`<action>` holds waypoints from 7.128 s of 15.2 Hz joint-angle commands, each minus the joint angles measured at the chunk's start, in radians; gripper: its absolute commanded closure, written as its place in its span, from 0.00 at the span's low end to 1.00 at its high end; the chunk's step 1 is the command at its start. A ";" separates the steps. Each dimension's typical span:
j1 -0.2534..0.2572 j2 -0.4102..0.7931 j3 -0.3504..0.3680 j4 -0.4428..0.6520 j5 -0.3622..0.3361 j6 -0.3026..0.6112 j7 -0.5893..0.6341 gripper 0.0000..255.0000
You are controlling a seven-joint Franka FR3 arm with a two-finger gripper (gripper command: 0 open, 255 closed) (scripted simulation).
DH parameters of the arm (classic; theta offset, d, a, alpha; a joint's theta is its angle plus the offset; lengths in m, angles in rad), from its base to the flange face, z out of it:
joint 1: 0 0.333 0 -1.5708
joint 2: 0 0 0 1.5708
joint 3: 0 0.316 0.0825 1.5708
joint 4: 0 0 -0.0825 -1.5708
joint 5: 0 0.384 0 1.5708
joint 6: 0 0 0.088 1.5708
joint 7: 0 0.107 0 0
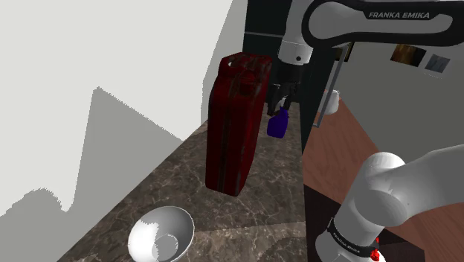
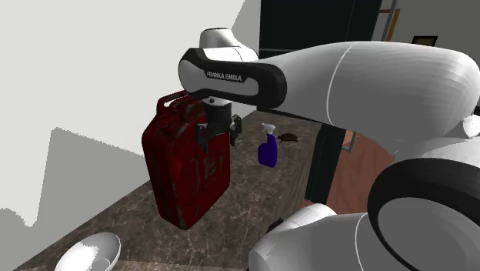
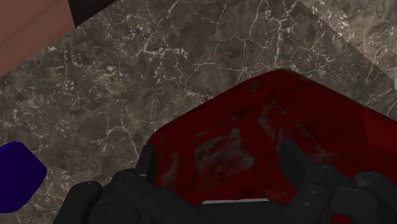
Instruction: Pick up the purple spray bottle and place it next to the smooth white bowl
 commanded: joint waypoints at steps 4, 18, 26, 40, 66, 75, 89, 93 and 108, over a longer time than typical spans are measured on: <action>-0.017 0.021 -0.076 0.005 -0.037 0.021 -0.099 0.00; -0.042 0.304 -0.424 0.199 -0.108 0.125 -0.568 0.00; -0.029 0.596 -0.618 0.441 0.010 0.141 -0.876 0.00; -0.083 0.878 -0.699 0.587 0.200 0.190 -1.122 0.00; -0.086 0.872 -0.703 0.701 0.191 0.072 -1.105 1.00; -0.099 0.889 -0.708 0.840 0.200 -0.054 -1.098 1.00; -0.013 0.701 -0.657 0.807 0.083 -0.150 -0.949 1.00; 0.026 0.546 -0.577 0.690 0.004 -0.153 -0.826 1.00; 0.071 0.185 -0.251 0.460 -0.026 -0.260 -0.437 1.00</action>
